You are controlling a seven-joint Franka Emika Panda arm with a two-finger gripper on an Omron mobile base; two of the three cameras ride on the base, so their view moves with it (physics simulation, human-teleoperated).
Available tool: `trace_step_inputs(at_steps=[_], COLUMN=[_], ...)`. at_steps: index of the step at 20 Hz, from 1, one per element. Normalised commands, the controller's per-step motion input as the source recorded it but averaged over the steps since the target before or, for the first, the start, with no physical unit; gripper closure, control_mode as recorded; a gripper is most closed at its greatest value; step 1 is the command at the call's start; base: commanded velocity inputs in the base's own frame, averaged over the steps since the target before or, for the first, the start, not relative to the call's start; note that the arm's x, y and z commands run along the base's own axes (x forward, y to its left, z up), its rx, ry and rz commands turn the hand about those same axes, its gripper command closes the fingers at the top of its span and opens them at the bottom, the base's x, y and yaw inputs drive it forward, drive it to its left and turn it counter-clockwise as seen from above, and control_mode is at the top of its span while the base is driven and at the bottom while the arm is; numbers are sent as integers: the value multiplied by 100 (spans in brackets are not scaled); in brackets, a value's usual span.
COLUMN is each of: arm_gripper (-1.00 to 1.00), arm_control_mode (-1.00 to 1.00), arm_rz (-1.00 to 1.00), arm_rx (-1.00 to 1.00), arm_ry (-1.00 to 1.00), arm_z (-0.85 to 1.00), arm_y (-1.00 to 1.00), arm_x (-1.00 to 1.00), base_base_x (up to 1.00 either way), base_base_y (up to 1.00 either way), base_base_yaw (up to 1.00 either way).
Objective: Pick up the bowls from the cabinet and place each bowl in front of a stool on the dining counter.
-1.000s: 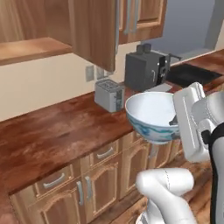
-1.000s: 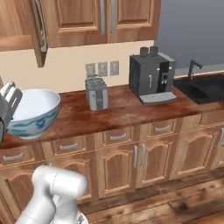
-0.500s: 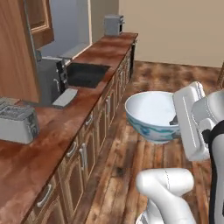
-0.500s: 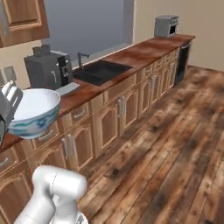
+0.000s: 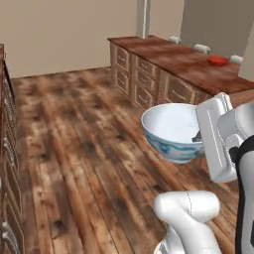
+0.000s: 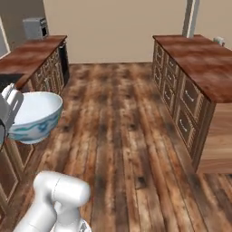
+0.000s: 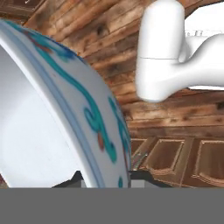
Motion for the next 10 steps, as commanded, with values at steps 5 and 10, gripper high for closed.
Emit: trace_step_inputs(at_steps=[5,10], arm_gripper=[100,100], arm_control_mode=[100,100], arm_rz=[0,0], arm_rx=[0,0], arm_ry=[0,0], arm_z=[0,0], arm_y=[0,0], arm_x=[0,0], base_base_x=[0,2], base_base_y=[0,0], base_base_yaw=[-94,-89])
